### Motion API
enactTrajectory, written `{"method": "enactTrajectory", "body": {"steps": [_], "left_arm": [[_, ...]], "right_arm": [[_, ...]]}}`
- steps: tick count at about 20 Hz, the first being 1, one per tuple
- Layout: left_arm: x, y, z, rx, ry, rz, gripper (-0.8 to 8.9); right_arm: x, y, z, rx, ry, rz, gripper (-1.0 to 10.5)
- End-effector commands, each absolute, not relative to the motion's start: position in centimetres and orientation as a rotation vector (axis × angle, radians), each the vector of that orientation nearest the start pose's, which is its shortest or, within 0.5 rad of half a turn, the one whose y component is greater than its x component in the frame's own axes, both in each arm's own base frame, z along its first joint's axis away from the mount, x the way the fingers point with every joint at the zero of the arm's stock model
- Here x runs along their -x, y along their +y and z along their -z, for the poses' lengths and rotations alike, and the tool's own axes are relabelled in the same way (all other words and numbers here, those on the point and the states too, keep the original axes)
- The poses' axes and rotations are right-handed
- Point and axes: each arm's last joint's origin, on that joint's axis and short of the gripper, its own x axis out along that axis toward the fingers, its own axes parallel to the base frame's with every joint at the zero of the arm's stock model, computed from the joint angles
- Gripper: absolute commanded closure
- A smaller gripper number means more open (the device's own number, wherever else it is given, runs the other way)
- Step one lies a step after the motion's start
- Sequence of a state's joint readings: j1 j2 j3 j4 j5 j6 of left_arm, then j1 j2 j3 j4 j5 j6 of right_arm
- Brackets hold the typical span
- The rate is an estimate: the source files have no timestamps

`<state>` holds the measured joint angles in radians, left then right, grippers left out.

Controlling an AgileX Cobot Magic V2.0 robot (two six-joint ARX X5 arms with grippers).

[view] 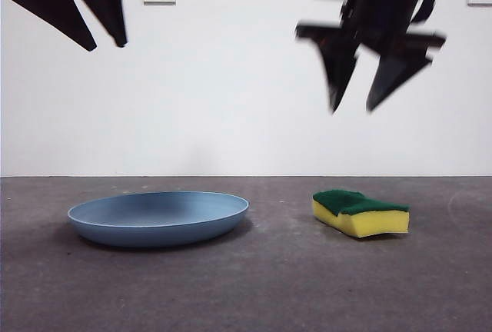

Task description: Pick up the plate,pick up the cloth,clean the plate with the cloth

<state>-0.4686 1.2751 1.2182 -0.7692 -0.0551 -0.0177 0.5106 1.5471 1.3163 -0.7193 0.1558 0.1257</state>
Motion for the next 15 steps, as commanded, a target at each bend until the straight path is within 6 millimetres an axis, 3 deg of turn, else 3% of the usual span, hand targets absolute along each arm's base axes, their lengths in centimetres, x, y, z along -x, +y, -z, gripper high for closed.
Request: {"method": "enactTrajectory", "body": {"steps": [1, 4, 7, 9, 12, 15], "left_arm": [[-23.1, -11.5, -32.9, -0.234, 0.794, 0.376, 8.21], [-23.1, -11.5, -33.1, -0.245, 0.770, 0.385, 8.22], [-22.2, -11.4, -33.2, -0.216, 0.658, 0.399, 8.22], [-20.8, -10.9, -32.1, -0.199, 0.586, 0.410, 8.22], [-18.3, -9.6, -29.0, -0.117, 0.492, 0.398, 8.22], [-16.3, -8.5, -26.1, -0.051, 0.397, 0.397, 8.21]], "right_arm": [[-27.0, 14.7, -30.8, 0.177, 0.877, -0.276, 9.6], [-24.8, 13.7, -33.0, 0.152, 0.796, -0.291, 9.6], [-22.1, 12.8, -33.2, 0.139, 0.695, -0.326, 9.6], [-20.3, 12.0, -32.2, 0.105, 0.601, -0.349, 9.6], [-17.5, 11.0, -29.4, 0.045, 0.504, -0.377, 9.6], [-16.1, 10.5, -26.5, 0.042, 0.523, -0.391, 9.5]]}}
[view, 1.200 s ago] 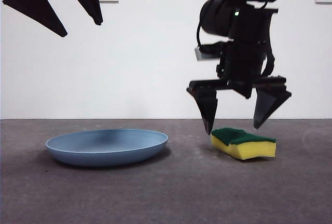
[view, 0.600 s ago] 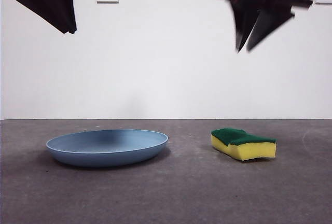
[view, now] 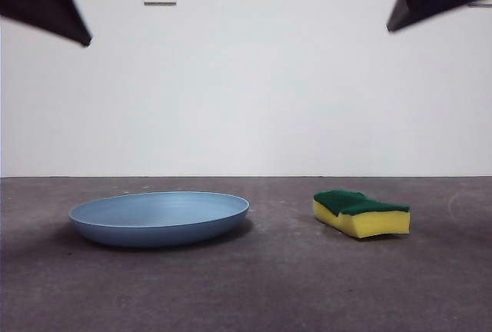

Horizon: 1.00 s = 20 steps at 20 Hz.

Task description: Pick up the plate,pick up the cloth,clean the plate with the cloth

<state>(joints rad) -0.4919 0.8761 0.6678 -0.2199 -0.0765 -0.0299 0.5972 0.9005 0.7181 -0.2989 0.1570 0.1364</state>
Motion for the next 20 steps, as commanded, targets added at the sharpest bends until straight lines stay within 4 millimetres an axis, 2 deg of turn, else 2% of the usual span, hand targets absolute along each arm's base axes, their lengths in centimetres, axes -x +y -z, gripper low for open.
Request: {"method": "enactTrajectory", "body": {"steps": [1, 13, 15, 17, 19, 20], "left_arm": [[-16.1, -8.4, -25.7, -0.032, 0.406, 0.392, 8.20], [-15.7, -8.3, -25.8, -0.040, 0.420, 0.399, 8.17], [-14.7, -7.3, -26.7, -0.152, 0.344, 0.362, 8.17], [-13.7, -6.3, -27.6, -0.138, 0.253, 0.337, 8.17], [-12.9, -5.2, -27.5, -0.107, 0.167, 0.288, 8.17], [-12.5, -4.4, -26.8, -0.092, 0.123, 0.250, 8.17]], "right_arm": [[-16.0, 10.4, -26.2, 0.032, 0.557, -0.376, 9.5], [-15.8, 10.2, -26.1, 0.027, 0.572, -0.367, 9.5], [-15.8, 10.2, -26.1, 0.027, 0.571, -0.367, 9.5], [-15.8, 10.2, -26.1, 0.027, 0.571, -0.367, 9.5], [-15.8, 10.2, -26.1, 0.027, 0.571, -0.367, 9.5], [-15.8, 10.2, -26.1, 0.027, 0.571, -0.367, 9.5]]}}
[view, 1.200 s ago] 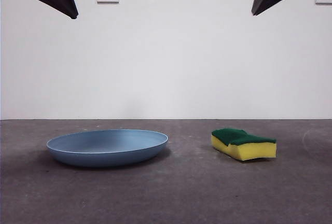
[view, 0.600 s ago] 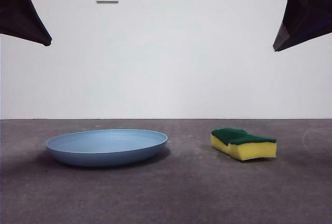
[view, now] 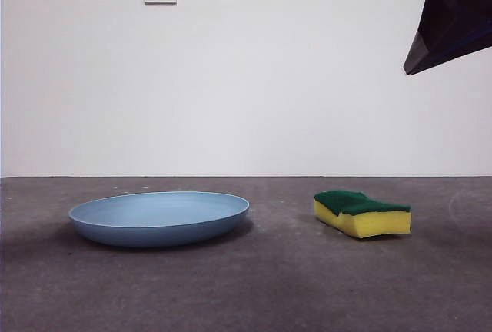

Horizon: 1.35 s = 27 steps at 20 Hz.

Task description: Pick up the plate,pick up the cloth,clean the plate with the cloth

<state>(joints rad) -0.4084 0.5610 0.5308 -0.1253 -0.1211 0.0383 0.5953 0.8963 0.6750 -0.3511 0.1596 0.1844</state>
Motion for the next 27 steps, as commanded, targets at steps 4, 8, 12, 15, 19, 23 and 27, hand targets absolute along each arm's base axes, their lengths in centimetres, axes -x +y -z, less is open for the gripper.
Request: {"method": "enactTrajectory", "body": {"steps": [4, 8, 12, 15, 19, 23, 27], "left_arm": [[-11.0, -2.6, -22.9, -0.061, 0.055, 0.237, 8.17], [-9.9, -1.6, -19.8, -0.052, 0.016, 0.168, 8.17], [-9.6, -1.2, -17.8, -0.027, 0.026, 0.133, 8.17], [-9.7, -1.1, -16.7, -0.028, 0.053, 0.122, 8.17], [-9.7, -1.1, -15.4, -0.015, 0.110, 0.119, 8.17], [-9.5, -1.1, -14.7, -0.005, 0.186, 0.116, 8.17], [-9.5, -1.1, -14.7, -0.003, 0.187, 0.113, 8.17]], "right_arm": [[-15.8, 10.2, -26.1, 0.027, 0.571, -0.367, 9.5], [-15.8, 10.2, -26.1, 0.027, 0.571, -0.367, 9.5], [-15.8, 10.2, -26.1, 0.027, 0.571, -0.367, 9.5], [-15.8, 10.2, -26.1, 0.027, 0.571, -0.367, 9.5], [-15.8, 10.2, -26.1, 0.027, 0.571, -0.367, 9.5], [-15.8, 10.2, -26.1, 0.027, 0.571, -0.367, 9.5], [-15.8, 10.2, -26.1, 0.027, 0.571, -0.367, 9.5]]}}
